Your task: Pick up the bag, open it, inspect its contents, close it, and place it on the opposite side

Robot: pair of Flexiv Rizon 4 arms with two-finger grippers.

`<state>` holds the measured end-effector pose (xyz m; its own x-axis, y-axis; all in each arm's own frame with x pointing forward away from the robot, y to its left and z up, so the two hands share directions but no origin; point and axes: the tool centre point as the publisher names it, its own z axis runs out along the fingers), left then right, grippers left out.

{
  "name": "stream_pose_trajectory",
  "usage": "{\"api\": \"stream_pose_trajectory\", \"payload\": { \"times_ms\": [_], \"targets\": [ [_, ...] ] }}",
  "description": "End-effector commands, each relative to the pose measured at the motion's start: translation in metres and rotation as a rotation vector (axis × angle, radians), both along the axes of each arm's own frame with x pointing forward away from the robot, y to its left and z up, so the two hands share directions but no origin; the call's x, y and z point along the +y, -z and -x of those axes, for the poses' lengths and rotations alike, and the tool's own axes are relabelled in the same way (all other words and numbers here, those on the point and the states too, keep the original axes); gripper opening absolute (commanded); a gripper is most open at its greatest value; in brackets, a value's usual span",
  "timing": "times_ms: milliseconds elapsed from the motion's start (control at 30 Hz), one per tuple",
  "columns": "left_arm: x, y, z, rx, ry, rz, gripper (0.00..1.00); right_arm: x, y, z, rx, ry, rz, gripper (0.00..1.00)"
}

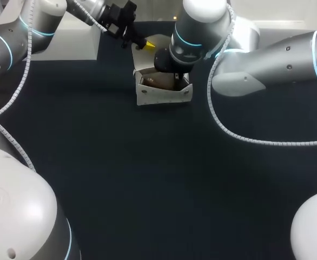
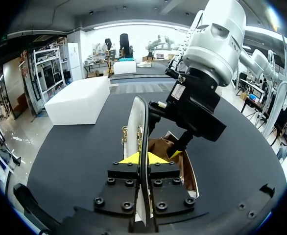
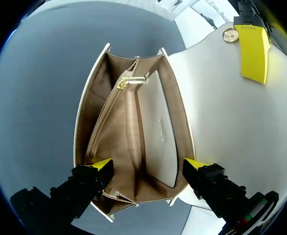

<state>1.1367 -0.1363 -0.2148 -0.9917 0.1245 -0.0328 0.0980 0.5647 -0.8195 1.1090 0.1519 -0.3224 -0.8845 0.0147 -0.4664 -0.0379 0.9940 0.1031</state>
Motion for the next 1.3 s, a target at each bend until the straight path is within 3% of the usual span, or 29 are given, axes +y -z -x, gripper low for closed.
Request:
{"api": "stream_pose_trajectory", "payload": {
  "times_ms": [33,600,633,700,767,867,1067,1300],
  "targets": [
    [0.001,0.002,-0.002,0.002,0.007,0.005,0.0,0.0,0.009,-0.003,-0.003,0.002,0.002,1.0],
    [0.0,0.0,0.0,-0.008,0.01,0.003,0.0,-0.001,0.007,-0.002,-0.01,0.0,0.0,1.0],
    [0.0,0.0,0.0,-0.008,0.011,0.003,0.0,-0.001,0.006,-0.002,-0.012,0.0,0.0,0.97],
    [0.0,0.0,0.001,-0.01,0.012,0.002,0.0,-0.001,0.004,-0.002,-0.017,0.002,-0.003,0.56],
    [0.0,-0.001,0.002,-0.013,0.012,0.002,0.0,-0.001,0.0,-0.001,-0.03,0.002,-0.006,0.4],
    [0.001,-0.003,0.004,-0.025,0.005,-0.005,0.0,-0.001,-0.009,0.001,-0.065,0.007,-0.009,0.35],
    [-0.001,-0.002,0.01,-0.059,-0.031,-0.056,0.0,-0.003,-0.042,0.009,-0.174,0.026,-0.019,0.37],
    [0.0,0.006,-0.003,-0.055,-0.057,-0.055,0.0,-0.006,-0.077,0.021,-0.282,0.036,-0.026,0.34]
  ]
}}
